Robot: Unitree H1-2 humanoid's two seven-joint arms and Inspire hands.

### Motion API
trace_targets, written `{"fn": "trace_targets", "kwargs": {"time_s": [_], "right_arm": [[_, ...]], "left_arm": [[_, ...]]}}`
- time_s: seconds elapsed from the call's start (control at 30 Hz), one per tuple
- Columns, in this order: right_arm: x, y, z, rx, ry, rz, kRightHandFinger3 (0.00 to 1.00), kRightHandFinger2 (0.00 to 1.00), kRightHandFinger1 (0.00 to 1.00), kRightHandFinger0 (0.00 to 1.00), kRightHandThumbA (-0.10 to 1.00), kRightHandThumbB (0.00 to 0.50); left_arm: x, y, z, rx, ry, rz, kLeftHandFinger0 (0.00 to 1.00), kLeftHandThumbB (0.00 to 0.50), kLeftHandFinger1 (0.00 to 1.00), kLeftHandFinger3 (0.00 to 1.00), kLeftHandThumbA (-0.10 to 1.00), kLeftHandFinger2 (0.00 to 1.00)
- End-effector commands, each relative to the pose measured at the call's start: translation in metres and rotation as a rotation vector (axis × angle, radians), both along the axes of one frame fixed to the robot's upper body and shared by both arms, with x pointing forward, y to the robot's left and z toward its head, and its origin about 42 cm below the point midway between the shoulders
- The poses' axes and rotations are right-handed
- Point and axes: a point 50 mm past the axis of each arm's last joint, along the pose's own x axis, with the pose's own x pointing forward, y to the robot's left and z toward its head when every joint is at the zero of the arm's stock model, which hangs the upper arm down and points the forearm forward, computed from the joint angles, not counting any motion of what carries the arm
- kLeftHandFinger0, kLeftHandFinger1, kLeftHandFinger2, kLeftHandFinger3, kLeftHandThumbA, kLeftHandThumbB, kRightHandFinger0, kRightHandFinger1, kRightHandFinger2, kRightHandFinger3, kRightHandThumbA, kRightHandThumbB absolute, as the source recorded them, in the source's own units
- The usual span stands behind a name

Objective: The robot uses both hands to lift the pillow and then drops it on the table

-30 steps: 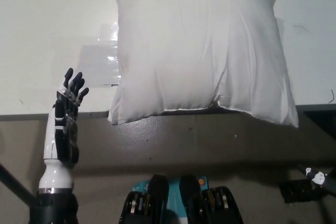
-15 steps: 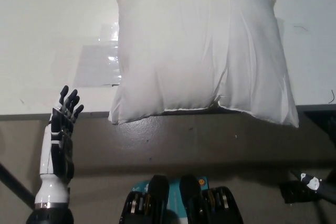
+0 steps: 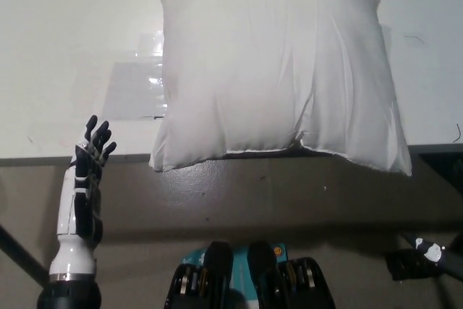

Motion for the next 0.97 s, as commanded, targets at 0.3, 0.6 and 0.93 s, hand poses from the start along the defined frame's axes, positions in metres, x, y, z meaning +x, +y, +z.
{"fn": "trace_targets", "kwargs": {"time_s": [0.3, 0.6, 0.93], "right_arm": [[-0.010, -0.003, 0.001, -0.026, -0.069, -0.007, 1.00, 1.00, 1.00, 1.00, 1.00, 0.210], [0.000, -0.006, 0.004, -0.072, -0.086, -0.014, 1.00, 1.00, 1.00, 1.00, 1.00, 0.211], [0.007, -0.003, 0.004, -0.084, -0.063, 0.008, 1.00, 1.00, 1.00, 1.00, 1.00, 0.222]], "left_arm": [[0.003, -0.001, 0.007, -0.009, 0.034, -0.053, 1.00, 0.218, 1.00, 1.00, 1.00, 1.00], [0.011, -0.002, 0.012, 0.004, 0.026, -0.042, 1.00, 0.237, 1.00, 1.00, 1.00, 1.00], [0.006, 0.003, 0.012, 0.018, 0.010, -0.022, 1.00, 0.202, 1.00, 1.00, 1.00, 1.00]]}}
